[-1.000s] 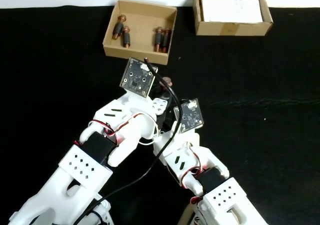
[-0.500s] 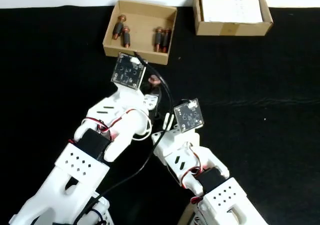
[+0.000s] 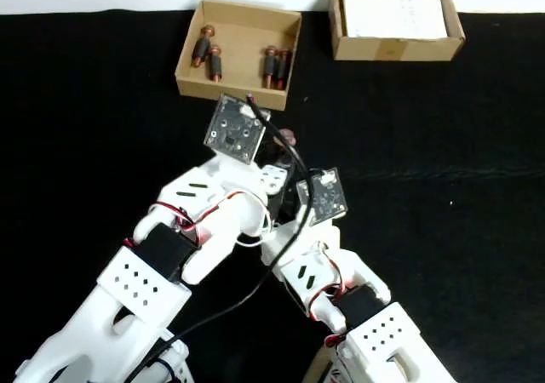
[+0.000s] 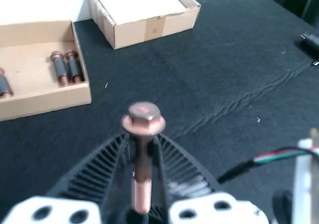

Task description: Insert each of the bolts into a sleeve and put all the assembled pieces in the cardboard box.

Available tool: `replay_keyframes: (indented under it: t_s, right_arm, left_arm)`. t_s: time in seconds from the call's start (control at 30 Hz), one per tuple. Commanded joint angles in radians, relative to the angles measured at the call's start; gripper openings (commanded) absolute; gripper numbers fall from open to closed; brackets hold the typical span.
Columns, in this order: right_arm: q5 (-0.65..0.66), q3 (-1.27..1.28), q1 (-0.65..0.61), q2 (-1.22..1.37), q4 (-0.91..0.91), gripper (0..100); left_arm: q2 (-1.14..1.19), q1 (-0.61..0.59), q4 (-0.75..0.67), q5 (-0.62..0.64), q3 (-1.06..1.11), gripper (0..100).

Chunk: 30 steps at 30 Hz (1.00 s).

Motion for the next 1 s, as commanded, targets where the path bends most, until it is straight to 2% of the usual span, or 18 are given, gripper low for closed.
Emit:
replay_keyframes:
  t_s: [0.0,0.3,0.53,0.67,0.97]
  right_arm:
    - [-0.008,-0.064,0.031,0.002,-0.022,0.7]
    - [-0.008,-0.065,0.033,0.002,-0.021,0.7]
    - [-0.008,-0.067,0.033,0.002,-0.021,0.7]
    - [-0.008,-0.067,0.033,0.002,-0.021,0.7]
    - [-0.008,-0.067,0.035,0.002,-0.021,0.7]
  left_arm:
    - [-0.004,0.010,0.000,0.000,-0.059,1]
    - [0.002,0.004,0.017,-0.003,-0.044,1]
    - [0.001,-0.024,-0.021,-0.005,0.070,1]
    - [0.001,-0.058,-0.043,-0.005,0.073,1]
    - [-0.001,-0.050,-0.014,-0.003,0.073,1]
